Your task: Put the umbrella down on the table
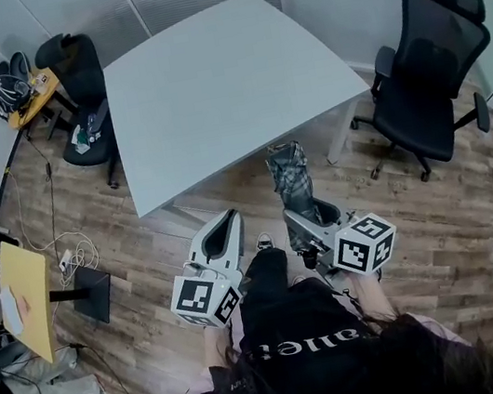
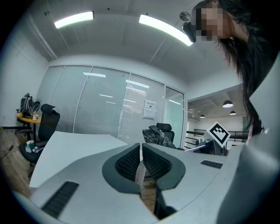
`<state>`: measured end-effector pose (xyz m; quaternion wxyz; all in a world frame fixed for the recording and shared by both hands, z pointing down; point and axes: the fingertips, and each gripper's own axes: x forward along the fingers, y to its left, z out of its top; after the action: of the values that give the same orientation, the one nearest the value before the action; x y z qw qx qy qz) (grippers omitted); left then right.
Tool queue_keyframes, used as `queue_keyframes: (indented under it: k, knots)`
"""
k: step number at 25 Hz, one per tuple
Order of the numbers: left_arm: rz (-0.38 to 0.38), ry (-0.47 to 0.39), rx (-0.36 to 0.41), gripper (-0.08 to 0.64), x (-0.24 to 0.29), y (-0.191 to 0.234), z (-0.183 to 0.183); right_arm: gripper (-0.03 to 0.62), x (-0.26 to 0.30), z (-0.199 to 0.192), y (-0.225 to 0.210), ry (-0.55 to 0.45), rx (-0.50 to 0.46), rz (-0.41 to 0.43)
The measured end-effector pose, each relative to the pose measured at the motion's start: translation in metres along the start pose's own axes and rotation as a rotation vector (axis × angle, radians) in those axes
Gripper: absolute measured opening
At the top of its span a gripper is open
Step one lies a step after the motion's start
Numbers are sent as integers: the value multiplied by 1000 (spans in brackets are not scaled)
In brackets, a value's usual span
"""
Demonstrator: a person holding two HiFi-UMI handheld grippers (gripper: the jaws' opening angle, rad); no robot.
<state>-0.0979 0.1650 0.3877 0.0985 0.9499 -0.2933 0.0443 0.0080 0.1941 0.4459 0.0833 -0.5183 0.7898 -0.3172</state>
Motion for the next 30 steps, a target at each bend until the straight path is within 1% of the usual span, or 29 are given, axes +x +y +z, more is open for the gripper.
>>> queue_keyframes:
  k: [6, 9, 13, 16, 21, 30]
  knots:
    - [-1, 14, 0, 26, 17, 13, -4, 232, 16, 7, -17, 4, 6, -10]
    - [3, 4, -4, 26, 34, 30, -3, 230, 31, 14, -30, 14, 6, -19]
    - [6, -9, 19, 26, 63, 55, 5, 232, 56, 31, -52, 21, 12, -35]
    - [9, 4, 29, 26, 85, 80, 9, 230, 80, 48, -66, 23, 13, -46]
    - [7, 5, 16, 26, 122, 129, 23, 232, 126, 73, -84, 28, 33, -56]
    - [-14, 33, 19, 26, 184, 212, 36, 230, 220, 107, -125, 46, 64, -84]
